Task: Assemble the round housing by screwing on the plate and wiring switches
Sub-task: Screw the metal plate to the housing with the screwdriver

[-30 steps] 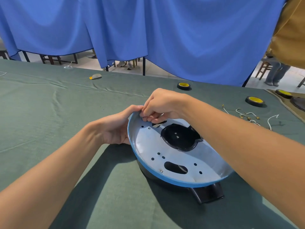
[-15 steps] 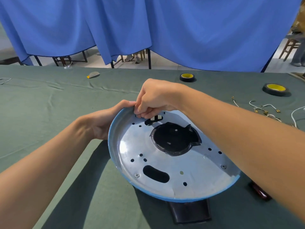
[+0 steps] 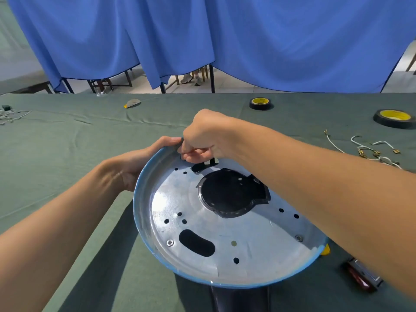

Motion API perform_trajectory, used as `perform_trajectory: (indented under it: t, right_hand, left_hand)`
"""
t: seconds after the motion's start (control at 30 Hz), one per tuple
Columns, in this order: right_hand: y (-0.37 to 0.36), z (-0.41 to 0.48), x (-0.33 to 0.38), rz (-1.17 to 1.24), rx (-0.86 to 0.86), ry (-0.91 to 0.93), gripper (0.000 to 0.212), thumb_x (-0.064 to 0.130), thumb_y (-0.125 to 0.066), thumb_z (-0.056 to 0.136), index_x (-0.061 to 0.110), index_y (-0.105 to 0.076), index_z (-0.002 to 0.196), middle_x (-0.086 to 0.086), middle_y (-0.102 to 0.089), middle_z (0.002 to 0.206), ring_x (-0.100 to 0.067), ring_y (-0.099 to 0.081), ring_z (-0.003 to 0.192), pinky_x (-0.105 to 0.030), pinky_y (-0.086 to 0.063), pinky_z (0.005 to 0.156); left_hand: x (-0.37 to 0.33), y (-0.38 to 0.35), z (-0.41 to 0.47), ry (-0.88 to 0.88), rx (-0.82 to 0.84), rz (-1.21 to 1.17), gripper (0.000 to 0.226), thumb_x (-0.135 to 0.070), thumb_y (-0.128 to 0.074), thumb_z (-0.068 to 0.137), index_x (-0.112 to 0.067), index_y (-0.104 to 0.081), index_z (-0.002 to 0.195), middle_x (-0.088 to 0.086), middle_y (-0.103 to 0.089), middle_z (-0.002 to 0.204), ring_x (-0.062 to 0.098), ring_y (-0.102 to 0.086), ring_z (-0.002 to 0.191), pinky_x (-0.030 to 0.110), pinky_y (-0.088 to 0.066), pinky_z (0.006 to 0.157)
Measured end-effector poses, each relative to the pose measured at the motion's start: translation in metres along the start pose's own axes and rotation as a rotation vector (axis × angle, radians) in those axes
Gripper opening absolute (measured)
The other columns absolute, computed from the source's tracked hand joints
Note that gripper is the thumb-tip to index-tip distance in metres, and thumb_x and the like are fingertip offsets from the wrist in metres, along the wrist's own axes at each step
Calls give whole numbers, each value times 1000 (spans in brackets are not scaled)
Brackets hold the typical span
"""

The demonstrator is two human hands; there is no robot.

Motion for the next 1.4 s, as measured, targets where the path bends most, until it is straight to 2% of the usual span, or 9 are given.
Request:
perform_trajectory:
  t: [0.1, 0.2, 0.3, 0.43, 0.57, 0.73, 0.87, 1.1, 1.4]
  right_hand:
    - [3, -4, 2, 22, 22, 18, 7, -3, -55, 94, -4, -61, 94, -12, -61, 72, -13, -57, 59, -25, -56, 77]
    - [3, -5, 1, -16, 6, 53, 9, -5, -60, 90, -8, -63, 98, -15, -63, 79, -16, -60, 60, -27, -59, 71]
    - [1, -4, 2, -59, -7, 80, 13, -6, -63, 88, -9, -64, 101, -16, -64, 77, -17, -61, 55, -28, -61, 66]
    - [1, -9, 8, -76, 10, 121, 14, -5, -64, 87, -11, -66, 100, -16, -63, 75, -17, -61, 57, -28, -61, 65]
    - [-1, -17, 18, -213, -48, 200, 13, -1, -68, 86, -7, -68, 98, -18, -70, 83, -25, -72, 72, -34, -61, 71]
    - [0, -19, 29, -351, -97, 241, 7, -1, -65, 88, 3, -69, 83, -16, -70, 85, -23, -71, 71, -35, -62, 67]
    - [3, -15, 26, -324, -98, 218, 9, 0, -69, 85, -3, -70, 94, -18, -72, 84, -26, -74, 77, -34, -62, 68]
    - [8, -12, 30, -266, -80, 241, 3, 0, -71, 83, -1, -74, 81, -18, -73, 81, -16, -67, 59, -26, -60, 60]
    - [7, -15, 25, -193, -38, 222, 5, -1, -70, 84, -3, -74, 86, -16, -72, 78, -16, -69, 61, -22, -58, 57]
  left_hand:
    - [0, 6, 3, -3, -59, 3, 51, -72, -76, 64, -23, -72, 78, 3, -59, 81, 15, -50, 76, 39, -32, 88]
    - [3, 7, 3, 23, -38, 36, 55, -75, -76, 61, -23, -76, 81, 1, -65, 77, 10, -59, 67, 27, -49, 74]
    - [5, 7, 1, 54, -37, 27, 61, -77, -78, 53, -23, -78, 81, 0, -68, 73, 8, -61, 60, 20, -52, 60]
    - [16, 11, -2, 130, -67, -38, 83, -84, -74, 52, -15, -79, 97, 14, -66, 99, 21, -61, 81, 31, -52, 76]
    - [21, 14, -4, 154, -106, -25, 93, -91, -66, 49, -14, -78, 100, 13, -53, 118, 31, -46, 100, 38, -43, 89]
    - [19, 7, -1, 115, -45, -110, 80, -84, -70, 59, -15, -80, 98, 7, -73, 96, 16, -68, 84, 28, -57, 77]
    - [18, 8, 2, 101, -51, -93, 82, -86, -67, 60, -17, -78, 103, 7, -72, 104, 16, -66, 88, 28, -56, 81]
    - [11, 0, 2, 57, 35, -141, 66, -80, -73, 60, -24, -81, 94, 0, -75, 85, 9, -69, 71, 23, -56, 67]
    - [10, -2, 4, 20, 83, -101, 65, -81, -61, 72, -23, -80, 95, -1, -74, 85, 8, -68, 74, 22, -56, 70]
Point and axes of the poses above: each hand's wrist, its own z-axis towards the middle knuckle, its own y-axis out of the back of the hand, x = y × z, the point moved 9 cm from there along z, towards the middle knuckle
